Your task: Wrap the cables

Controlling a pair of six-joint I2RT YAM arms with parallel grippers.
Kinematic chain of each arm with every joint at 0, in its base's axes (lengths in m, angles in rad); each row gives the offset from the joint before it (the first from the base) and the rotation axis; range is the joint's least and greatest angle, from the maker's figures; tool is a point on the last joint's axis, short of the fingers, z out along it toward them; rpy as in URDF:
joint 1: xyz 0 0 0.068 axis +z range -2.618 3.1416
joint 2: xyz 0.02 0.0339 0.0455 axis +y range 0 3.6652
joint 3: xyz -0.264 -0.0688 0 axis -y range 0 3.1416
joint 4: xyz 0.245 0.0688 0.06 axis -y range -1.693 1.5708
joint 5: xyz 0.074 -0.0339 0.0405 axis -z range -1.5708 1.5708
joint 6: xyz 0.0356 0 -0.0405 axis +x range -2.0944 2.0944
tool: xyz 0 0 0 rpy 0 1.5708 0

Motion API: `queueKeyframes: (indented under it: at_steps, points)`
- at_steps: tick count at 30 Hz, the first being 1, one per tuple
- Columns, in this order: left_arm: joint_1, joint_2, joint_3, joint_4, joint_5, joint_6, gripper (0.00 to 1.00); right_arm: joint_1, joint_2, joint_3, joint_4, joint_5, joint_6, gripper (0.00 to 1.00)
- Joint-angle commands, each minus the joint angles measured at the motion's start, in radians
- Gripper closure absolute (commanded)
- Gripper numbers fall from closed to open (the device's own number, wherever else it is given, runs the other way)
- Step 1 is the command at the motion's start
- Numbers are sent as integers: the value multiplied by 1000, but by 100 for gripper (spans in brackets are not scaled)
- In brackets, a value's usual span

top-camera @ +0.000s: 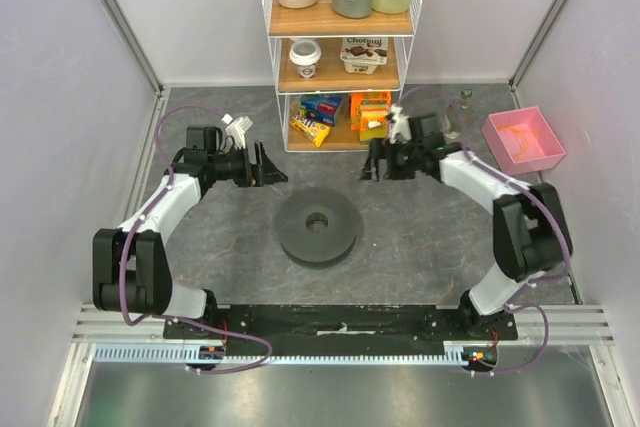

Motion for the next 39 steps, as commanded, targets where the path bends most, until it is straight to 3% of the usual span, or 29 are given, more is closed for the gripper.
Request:
queueKeyframes:
  at_steps: [1,5,9,12,16,23,28,39]
  points:
    - [2,-49,22,50,12,-39,13,-122,-198,9,-146,20,-221,1]
    - [2,-87,31,15,-6,10,13,-336,-312,115,-336,-14,-451,1]
    - [-1,-144,31,-2,-40,62,14,-647,-286,258,-545,-14,-606,1]
    - [-21,-193,30,-1,-69,88,15,-836,-206,353,-598,19,-617,1]
    - [-65,-264,25,-1,-118,122,16,-993,-56,472,-591,96,-524,11]
    - [-235,-337,18,-5,-261,208,17,-995,46,490,-458,274,-357,20]
    - [-314,-336,22,-2,-275,225,17,-961,62,434,-306,402,-240,22]
    - [-326,-331,18,19,-270,181,16,-861,147,419,-246,570,-146,26]
